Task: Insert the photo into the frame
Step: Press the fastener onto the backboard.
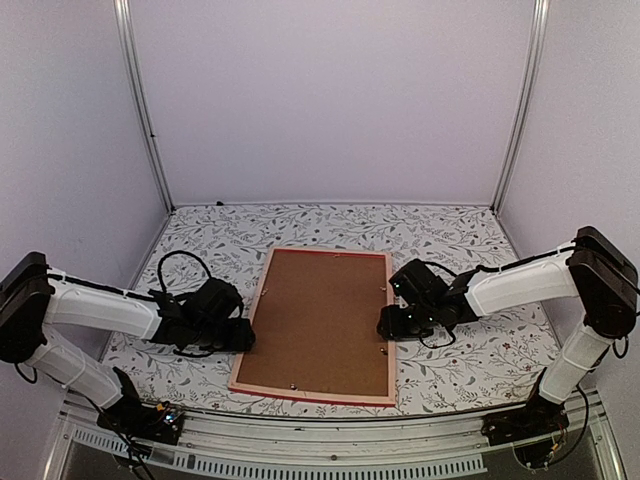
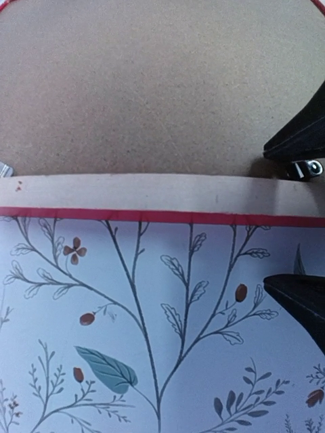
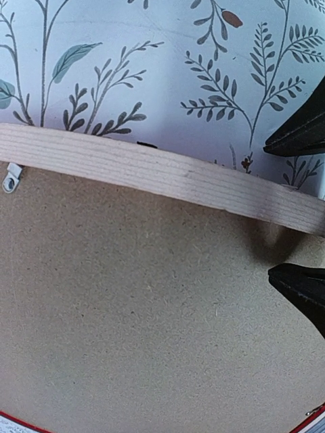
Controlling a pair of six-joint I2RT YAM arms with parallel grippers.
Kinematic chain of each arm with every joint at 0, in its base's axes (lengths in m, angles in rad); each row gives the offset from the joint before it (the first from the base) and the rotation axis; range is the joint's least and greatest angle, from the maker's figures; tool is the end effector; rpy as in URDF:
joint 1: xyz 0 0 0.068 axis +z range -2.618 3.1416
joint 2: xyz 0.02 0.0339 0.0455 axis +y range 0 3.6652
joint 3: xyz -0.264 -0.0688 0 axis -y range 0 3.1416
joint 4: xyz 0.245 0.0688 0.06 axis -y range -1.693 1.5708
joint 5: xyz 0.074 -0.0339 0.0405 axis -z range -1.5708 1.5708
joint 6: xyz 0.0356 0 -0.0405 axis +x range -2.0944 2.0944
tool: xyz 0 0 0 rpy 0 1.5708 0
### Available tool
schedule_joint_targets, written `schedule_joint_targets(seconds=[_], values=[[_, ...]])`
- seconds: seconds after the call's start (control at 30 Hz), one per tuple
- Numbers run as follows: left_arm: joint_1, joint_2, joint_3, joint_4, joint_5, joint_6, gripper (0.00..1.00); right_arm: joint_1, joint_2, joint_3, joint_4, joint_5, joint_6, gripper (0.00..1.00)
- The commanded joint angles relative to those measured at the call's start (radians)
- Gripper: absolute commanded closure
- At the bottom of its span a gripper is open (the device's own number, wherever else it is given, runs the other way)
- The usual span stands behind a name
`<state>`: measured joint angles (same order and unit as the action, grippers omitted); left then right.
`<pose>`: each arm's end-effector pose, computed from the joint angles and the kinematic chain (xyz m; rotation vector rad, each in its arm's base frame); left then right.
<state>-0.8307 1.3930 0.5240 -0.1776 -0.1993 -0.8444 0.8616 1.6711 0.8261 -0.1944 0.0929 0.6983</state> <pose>0.1615 -0.1664 0.1307 -0.0884 2.6243 -0.3476 0.2040 0.2326 0.1384 -0.1840 2.6625 0.4225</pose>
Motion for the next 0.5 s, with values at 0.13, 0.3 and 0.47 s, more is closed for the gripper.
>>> schedule_joint_targets(seconds=[0.13, 0.3, 0.47], values=[[0.004, 0.088, 0.007, -0.051, 0.019, 0.028, 0.55, -0.001, 0.026, 0.016, -0.023, -0.015, -0.004, 0.42], [0.004, 0.064, -0.015, -0.064, 0.018, 0.014, 0.65, 0.0, 0.035, 0.021, -0.024, -0.018, -0.007, 0.42], [0.003, 0.033, -0.06, -0.069, 0.02, -0.01, 0.75, 0.001, 0.039, 0.014, -0.016, -0.022, -0.004, 0.42]])
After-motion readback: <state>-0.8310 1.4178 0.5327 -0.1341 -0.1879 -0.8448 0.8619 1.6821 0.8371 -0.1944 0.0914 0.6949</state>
